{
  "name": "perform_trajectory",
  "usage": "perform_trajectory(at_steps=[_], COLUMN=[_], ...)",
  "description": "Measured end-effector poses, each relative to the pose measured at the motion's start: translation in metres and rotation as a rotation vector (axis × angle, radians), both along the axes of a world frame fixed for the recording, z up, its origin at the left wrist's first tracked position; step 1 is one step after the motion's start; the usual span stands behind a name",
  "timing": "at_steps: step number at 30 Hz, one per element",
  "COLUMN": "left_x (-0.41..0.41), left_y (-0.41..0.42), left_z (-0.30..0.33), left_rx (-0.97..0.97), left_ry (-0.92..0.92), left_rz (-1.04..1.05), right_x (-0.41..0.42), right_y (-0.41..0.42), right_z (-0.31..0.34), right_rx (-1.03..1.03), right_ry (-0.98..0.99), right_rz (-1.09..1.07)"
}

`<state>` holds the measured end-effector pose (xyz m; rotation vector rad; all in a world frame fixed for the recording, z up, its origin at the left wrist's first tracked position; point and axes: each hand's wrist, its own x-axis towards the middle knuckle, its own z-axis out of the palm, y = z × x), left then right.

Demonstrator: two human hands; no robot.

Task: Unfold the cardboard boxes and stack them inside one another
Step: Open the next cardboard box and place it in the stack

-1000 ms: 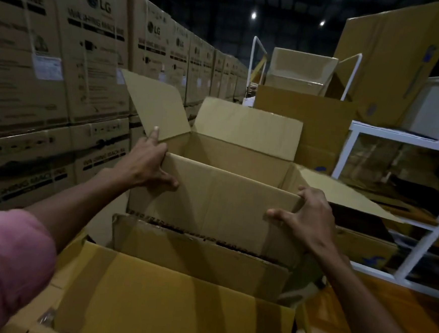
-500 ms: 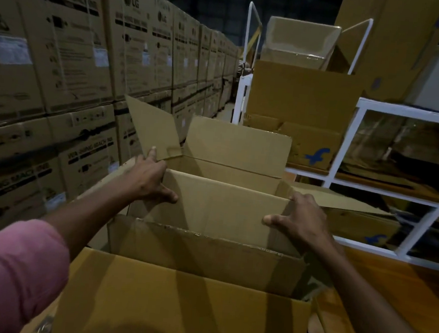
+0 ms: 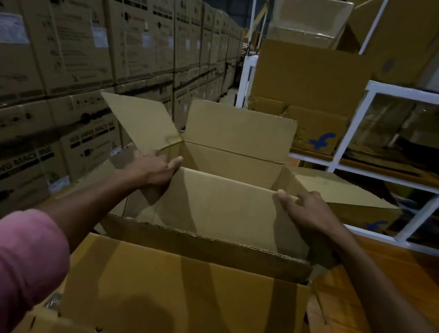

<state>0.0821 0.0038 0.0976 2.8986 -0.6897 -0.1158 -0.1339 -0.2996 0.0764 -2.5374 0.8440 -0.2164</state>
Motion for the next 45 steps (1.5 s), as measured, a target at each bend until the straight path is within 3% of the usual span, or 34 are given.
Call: perform_trajectory(at_steps=[4, 10, 19, 25, 29, 33, 38, 42, 45], left_x=[0.014, 0.018, 0.002, -0.009, -0.016, -0.024, -0.039, -0.047, -0.055], left_y=[-0.001, 0.000, 0.018, 0.019, 0.018, 0.013, 0.000, -0.006, -0.009], left_z=[-0.001, -0.017, -0.057, -0.043, -0.025, -0.012, 0.000, 0.005, 0.001], left_rx=[-0.071, -0.010, 0.235, 0.389, 0.426, 0.318, 0.133, -0.043, -0.028], left_ry=[0.017, 0.094, 0.288, 0.290, 0.216, 0.136, 0.061, 0.186, 0.294], left_rz=[0.065, 0.104, 0.115, 0.059, 0.006, -0.069, -0.164, -0.279, -0.363], right_x=[0.005, 0.010, 0.009, 0.005, 0.005, 0.009, 0.003, 0.000, -0.001], right_y=[0.003, 0.003, 0.005, 0.008, 0.010, 0.011, 0.023, 0.034, 0.039], right_z=[0.009, 0.000, -0.021, -0.033, -0.035, -0.009, 0.020, 0.022, 0.022], right_rx=[0.020, -0.072, -0.037, -0.071, -0.122, -0.220, 0.116, 0.182, 0.216], right_ry=[-0.139, -0.056, 0.263, 0.533, 0.541, 0.495, 0.397, 0.345, 0.381], right_rz=[-0.042, -0.097, 0.022, 0.160, 0.191, 0.289, 0.381, 0.457, 0.495])
